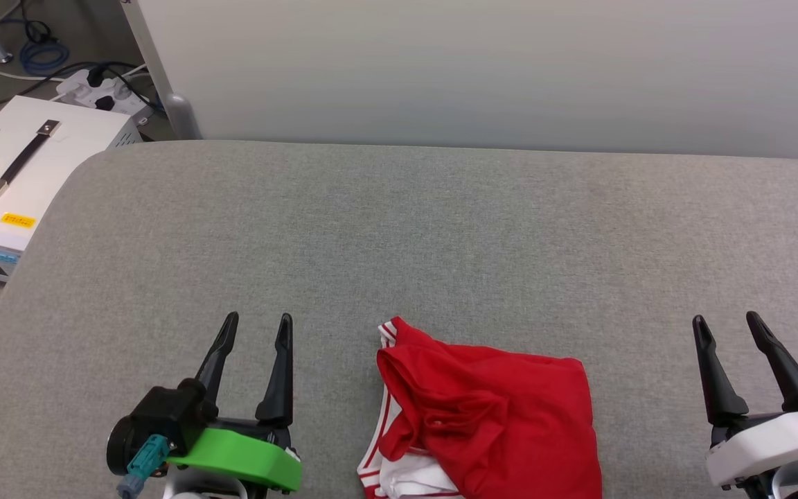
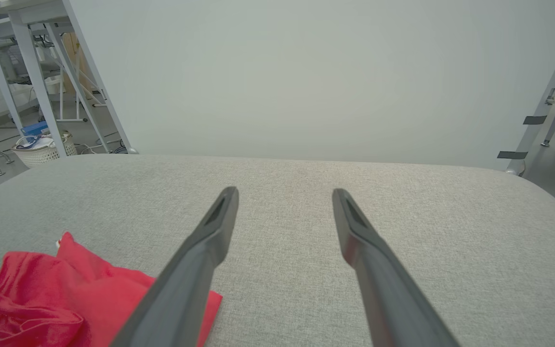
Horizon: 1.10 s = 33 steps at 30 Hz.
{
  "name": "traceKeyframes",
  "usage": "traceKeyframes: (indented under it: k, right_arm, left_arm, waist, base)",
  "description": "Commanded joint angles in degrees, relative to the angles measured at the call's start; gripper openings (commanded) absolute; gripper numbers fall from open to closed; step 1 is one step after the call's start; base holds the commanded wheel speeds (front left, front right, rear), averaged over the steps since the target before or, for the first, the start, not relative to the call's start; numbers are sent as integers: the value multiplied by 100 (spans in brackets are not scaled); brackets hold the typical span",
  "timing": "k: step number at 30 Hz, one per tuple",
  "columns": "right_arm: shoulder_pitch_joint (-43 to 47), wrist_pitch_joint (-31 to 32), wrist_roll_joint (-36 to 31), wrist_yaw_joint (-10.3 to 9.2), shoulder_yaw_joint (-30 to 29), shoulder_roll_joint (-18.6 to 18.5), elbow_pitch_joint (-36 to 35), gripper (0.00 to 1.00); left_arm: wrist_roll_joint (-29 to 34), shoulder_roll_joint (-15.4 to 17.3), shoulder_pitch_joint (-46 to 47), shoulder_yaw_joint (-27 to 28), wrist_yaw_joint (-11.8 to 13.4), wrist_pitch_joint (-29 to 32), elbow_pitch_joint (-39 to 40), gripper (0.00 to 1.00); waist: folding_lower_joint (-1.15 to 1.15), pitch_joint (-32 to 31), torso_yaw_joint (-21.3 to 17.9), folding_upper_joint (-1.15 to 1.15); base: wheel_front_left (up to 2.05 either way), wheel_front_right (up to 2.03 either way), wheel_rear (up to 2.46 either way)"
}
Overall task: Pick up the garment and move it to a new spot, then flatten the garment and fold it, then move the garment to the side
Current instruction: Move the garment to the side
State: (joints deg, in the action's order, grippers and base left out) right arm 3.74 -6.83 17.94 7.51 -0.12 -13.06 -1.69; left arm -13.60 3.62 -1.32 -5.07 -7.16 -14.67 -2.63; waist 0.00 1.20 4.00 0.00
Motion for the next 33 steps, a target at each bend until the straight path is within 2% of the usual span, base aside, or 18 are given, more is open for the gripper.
traceKeyframes:
  k: [1, 5, 9, 14, 18, 20, 25, 33]
  right_arm:
    - [53, -16, 54, -2, 23, 6, 4, 100]
    - [116, 407, 325, -2, 157, -22, -17, 100]
    - [164, 1373, 694, -2, 322, -26, -148, 100]
    - [164, 3184, 964, -2, 554, -20, -478, 100]
    - [111, 4424, 986, -2, 477, 238, -636, 100]
    - [44, 4836, 890, -2, 397, 391, -654, 100]
    - [-139, 5444, 665, -2, 334, 697, -519, 100]
    - [-286, 5606, 478, -2, 337, 899, 66, 100]
  left_arm:
    - [19, -22, -25, -12, -33, -33, -6, 100]
    - [23, -8, -8, -55, -33, -33, -11, 100]
    - [26, 22, 22, -97, -33, -33, -12, 100]
    - [35, 36, 135, -126, -33, -33, -2, 100]
    - [52, 32, 259, -181, -33, -33, -19, 100]
    - [24, 22, 321, -216, -33, -33, -39, 100]
    - [-228, -19, 486, -257, -33, -33, -32, 100]
    - [-142, -23, 597, -298, -33, -33, -66, 100]
  waist:
    - [0, 0, 20, 0]
    - [0, 26, 58, 0]
    - [0, 125, 96, 0]
    - [0, 379, 155, 0]
    - [0, 583, 234, 0]
    - [0, 677, 290, 0]
    - [0, 860, 449, 0]
    - [0, 964, 632, 0]
  base:
    - [0, 0, 0]
    - [0, 0, 0]
    - [0, 0, 0]
    - [0, 0, 0]
    - [0, 0, 0]
    - [0, 0, 0]
    - [0, 0, 0]
    - [0, 0, 0]
